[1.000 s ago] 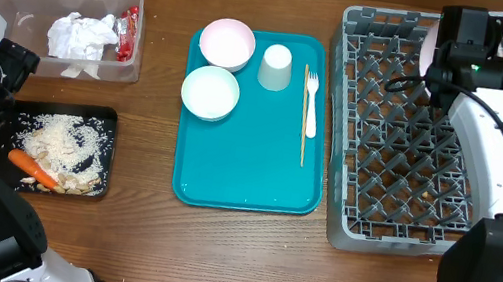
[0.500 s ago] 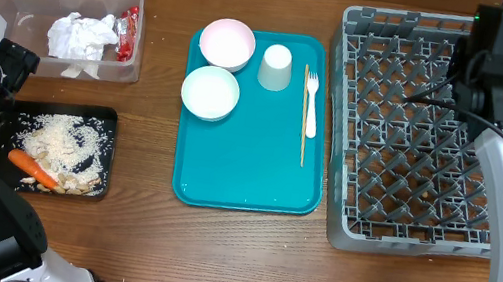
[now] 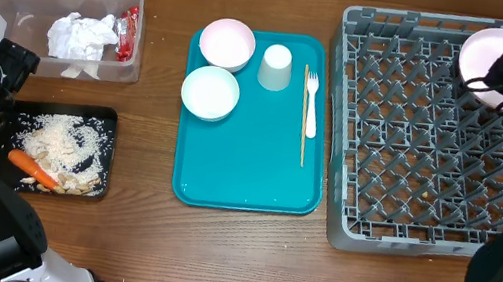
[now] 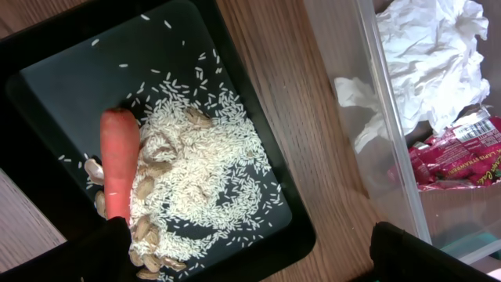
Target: Sort waste into correct bins and load items into the dishwasher rack
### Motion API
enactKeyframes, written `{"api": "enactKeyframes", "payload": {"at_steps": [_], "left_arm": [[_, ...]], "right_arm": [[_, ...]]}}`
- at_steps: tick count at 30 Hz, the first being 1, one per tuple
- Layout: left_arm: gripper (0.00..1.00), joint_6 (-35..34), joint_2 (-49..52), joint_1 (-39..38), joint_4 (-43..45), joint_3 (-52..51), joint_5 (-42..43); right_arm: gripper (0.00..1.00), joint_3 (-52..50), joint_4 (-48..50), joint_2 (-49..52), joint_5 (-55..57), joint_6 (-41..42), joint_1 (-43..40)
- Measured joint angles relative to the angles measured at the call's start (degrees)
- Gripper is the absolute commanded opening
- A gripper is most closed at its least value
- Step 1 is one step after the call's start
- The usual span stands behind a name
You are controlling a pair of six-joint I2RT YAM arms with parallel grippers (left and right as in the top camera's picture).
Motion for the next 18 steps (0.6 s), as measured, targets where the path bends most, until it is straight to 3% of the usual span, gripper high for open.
{"api": "enactKeyframes", "payload": {"at_steps": [9, 18], "left_arm": [[1.0, 0.0, 0.0, 0.0, 0.02, 0.0, 0.0], [1.0, 0.0, 0.0, 0.02, -0.02, 0.0, -0.02]], "right_arm": [[0.04, 0.0, 0.5, 10.21, -6.45, 0.09, 0.61], [0.04, 0.0, -1.2, 11.21, -7.5, 0.2, 0.98]]}}
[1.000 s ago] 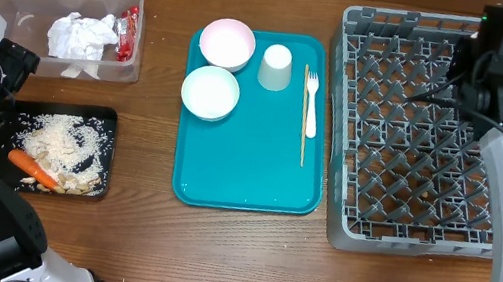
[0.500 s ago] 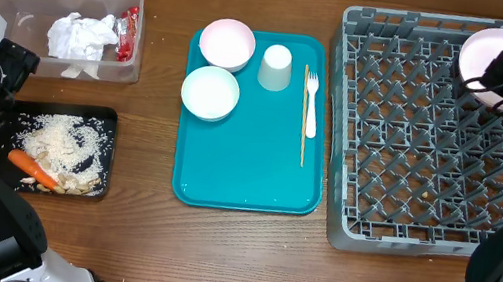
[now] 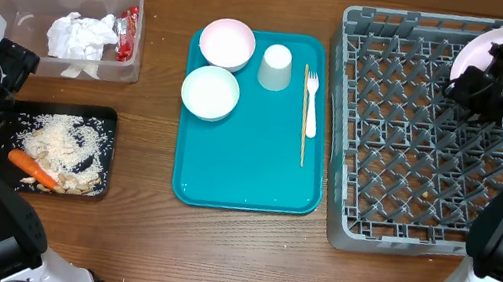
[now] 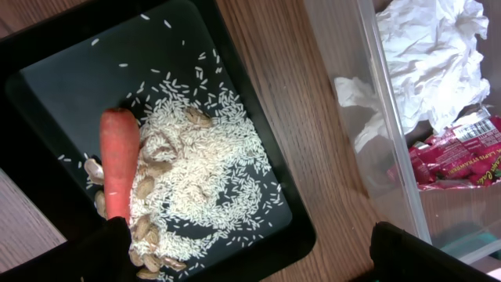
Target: Sort waste into correct bins and load items into the dishwasher rack
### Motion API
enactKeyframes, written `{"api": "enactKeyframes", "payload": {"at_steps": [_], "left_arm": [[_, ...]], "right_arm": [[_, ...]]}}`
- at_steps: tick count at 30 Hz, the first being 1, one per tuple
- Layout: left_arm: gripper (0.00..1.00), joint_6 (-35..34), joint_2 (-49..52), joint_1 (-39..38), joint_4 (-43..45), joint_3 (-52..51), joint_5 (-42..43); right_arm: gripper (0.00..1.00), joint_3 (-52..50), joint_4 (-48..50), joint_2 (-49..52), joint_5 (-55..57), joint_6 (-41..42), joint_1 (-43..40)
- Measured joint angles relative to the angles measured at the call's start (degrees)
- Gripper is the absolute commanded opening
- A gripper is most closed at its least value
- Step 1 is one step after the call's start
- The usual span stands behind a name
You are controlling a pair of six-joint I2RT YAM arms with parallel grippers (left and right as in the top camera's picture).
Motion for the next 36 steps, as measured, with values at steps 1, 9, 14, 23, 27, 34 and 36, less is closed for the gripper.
{"api": "enactKeyframes", "payload": {"at_steps": [1, 9, 14, 23, 27, 34, 36], "left_arm": [[1.0, 0.0, 0.0, 0.0, 0.0, 0.0, 0.0], [1.0, 0.0, 0.0, 0.0, 0.04, 0.0, 0.02], [1.0, 0.0, 0.0, 0.0, 0.02, 0.0, 0.02], [1.0, 0.0, 0.0, -0.02, 0.04, 0.0, 0.07], [1.0, 0.0, 0.0, -0.02, 0.02, 0.0, 0.02], [1.0, 0.0, 0.0, 0.0, 0.02, 0.0, 0.02], [1.0, 0.0, 0.0, 0.0, 0.04, 0.0, 0.02]], "right_arm": [[0.04, 0.0, -0.2, 0.0, 0.07, -0.02, 0.0], [0.04, 0.44, -3.45, -0.02, 7.67, -0.02, 2.51], [0.04, 0.76, -6.51, -0.15, 13.64, -0.09, 6.64], [1.0, 15.43, -24.17, -7.93, 0.39, 2.23, 10.49], [1.0, 19.21, -24.04, -14.12, -21.11, 2.58, 10.73], [1.0, 18.51, -22.49, -8.83, -17.75, 3.08, 25.22], [1.0, 18.43, -19.67, -5.55, -8.96, 4.96, 31.23]]}}
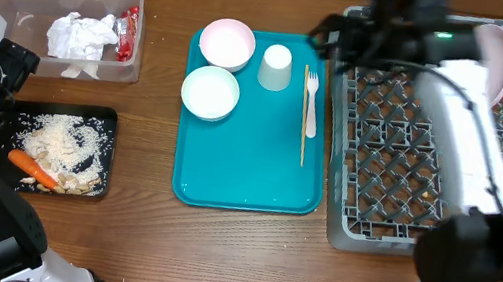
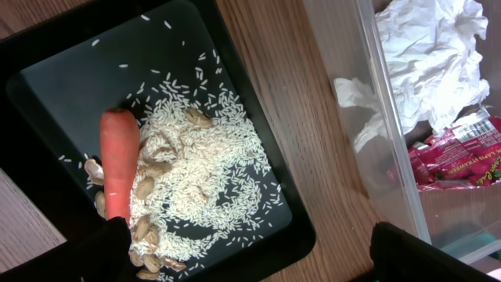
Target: Sort waste into correct bins and load items into the dishwasher rack
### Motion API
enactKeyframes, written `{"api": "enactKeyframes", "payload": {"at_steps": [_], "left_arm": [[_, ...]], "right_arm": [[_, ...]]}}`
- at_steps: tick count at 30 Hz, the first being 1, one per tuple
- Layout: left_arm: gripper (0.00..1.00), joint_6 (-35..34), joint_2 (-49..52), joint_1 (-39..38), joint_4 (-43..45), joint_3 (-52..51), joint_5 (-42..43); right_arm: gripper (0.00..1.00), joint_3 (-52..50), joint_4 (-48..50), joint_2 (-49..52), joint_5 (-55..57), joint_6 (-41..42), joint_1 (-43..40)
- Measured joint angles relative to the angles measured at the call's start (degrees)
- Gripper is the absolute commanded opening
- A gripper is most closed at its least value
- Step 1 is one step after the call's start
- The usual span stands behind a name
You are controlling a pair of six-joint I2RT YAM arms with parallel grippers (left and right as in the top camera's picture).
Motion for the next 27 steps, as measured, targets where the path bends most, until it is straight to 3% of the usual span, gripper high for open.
{"api": "enactKeyframes", "payload": {"at_steps": [3, 8, 16, 27], "left_arm": [[1.0, 0.0, 0.0, 0.0, 0.0, 0.0, 0.0], [1.0, 0.0, 0.0, -0.02, 0.0, 0.0, 0.0], [1.0, 0.0, 0.0, 0.0, -0.02, 0.0, 0.0], [1.0, 0.0, 0.0, 0.0, -0.02, 0.0, 0.0]], "right_arm": [[1.0, -0.07, 5.07, 6.12, 9.86, 1.57, 7.56], [1.0, -0.31, 12.13, 13.62, 16.28, 2.29, 12.85], [1.0, -0.42, 16.83, 17.66, 24.79, 4.02, 12.39], [0.97, -0.42, 20.65, 21.03, 26.6, 4.17, 12.37]]}}
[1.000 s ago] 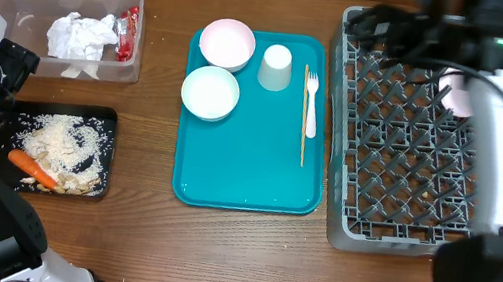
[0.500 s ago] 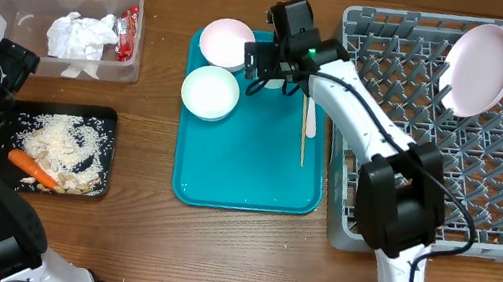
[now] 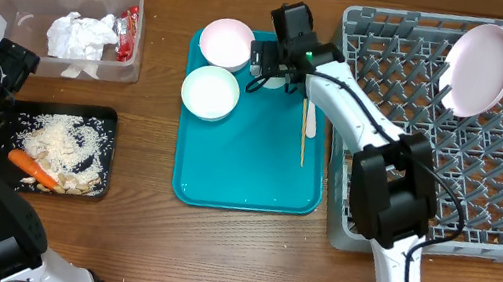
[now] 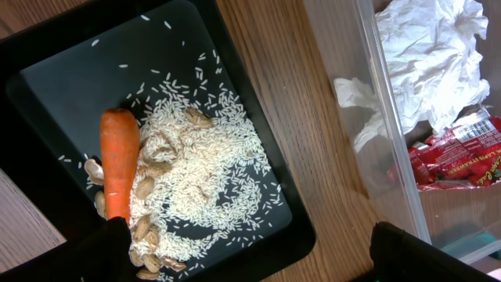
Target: Sort waste into correct bins and load items into the dishwasher rack
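A pink plate (image 3: 483, 54) stands on edge in the far part of the grey dishwasher rack (image 3: 428, 174). On the teal tray (image 3: 247, 171) lie a pink bowl (image 3: 226, 43), a white bowl (image 3: 211, 92), a white fork (image 3: 311, 115) and a chopstick (image 3: 303, 139). My right gripper (image 3: 268, 63) is down at the white cup (image 3: 276, 80), covering most of it; its jaws are not readable. My left gripper (image 4: 262, 262) hangs open over the black tray (image 4: 47, 47) of rice (image 4: 203, 172), a carrot (image 4: 119, 160) and peanuts (image 4: 145, 227).
A clear bin at the far left holds crumpled paper (image 3: 81, 36) and a red wrapper (image 3: 128, 32). The black tray (image 3: 108, 118) sits just in front of it. Bare wood separates the teal tray from the bins.
My right arm was over the gap between rack and tray, near the rack's far left corner; now its gripper is down at the white cup on the tray. The left arm has not moved.
My right gripper first held the pink plate over the rack's far right corner, and it was still there a moment later. Then the plate stood alone in the rack and the arm was further left. Now the gripper is at the cup.
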### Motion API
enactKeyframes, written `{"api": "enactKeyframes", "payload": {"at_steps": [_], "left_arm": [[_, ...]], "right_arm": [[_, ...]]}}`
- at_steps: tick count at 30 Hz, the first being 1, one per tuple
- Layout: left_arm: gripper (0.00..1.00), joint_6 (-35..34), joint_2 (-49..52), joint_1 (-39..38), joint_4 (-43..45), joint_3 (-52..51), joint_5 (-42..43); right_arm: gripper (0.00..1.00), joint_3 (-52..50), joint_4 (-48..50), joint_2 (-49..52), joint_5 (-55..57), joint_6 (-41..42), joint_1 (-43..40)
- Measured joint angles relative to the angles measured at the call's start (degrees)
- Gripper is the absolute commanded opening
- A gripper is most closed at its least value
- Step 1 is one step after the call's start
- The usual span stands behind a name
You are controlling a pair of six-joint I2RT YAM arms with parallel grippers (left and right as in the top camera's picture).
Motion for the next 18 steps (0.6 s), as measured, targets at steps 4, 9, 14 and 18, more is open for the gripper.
{"api": "enactKeyframes", "payload": {"at_steps": [4, 9, 14, 18], "left_arm": [[1.0, 0.0, 0.0, 0.0, 0.02, 0.0, 0.0], [1.0, 0.0, 0.0, 0.0, 0.0, 0.0, 0.0], [1.0, 0.0, 0.0, 0.0, 0.02, 0.0, 0.0], [1.0, 0.0, 0.0, 0.0, 0.02, 0.0, 0.0]], "right_arm": [[0.73, 0.0, 0.46, 1.22, 0.13, 0.66, 0.0], [0.52, 0.09, -0.17, 1.2, 0.79, 0.9, -0.07], [0.43, 1.46, -9.84, -0.61, 0.74, 0.92, -0.35], [0.43, 1.9, -17.18, -6.93, 2.03, 0.94, -2.36]]}}
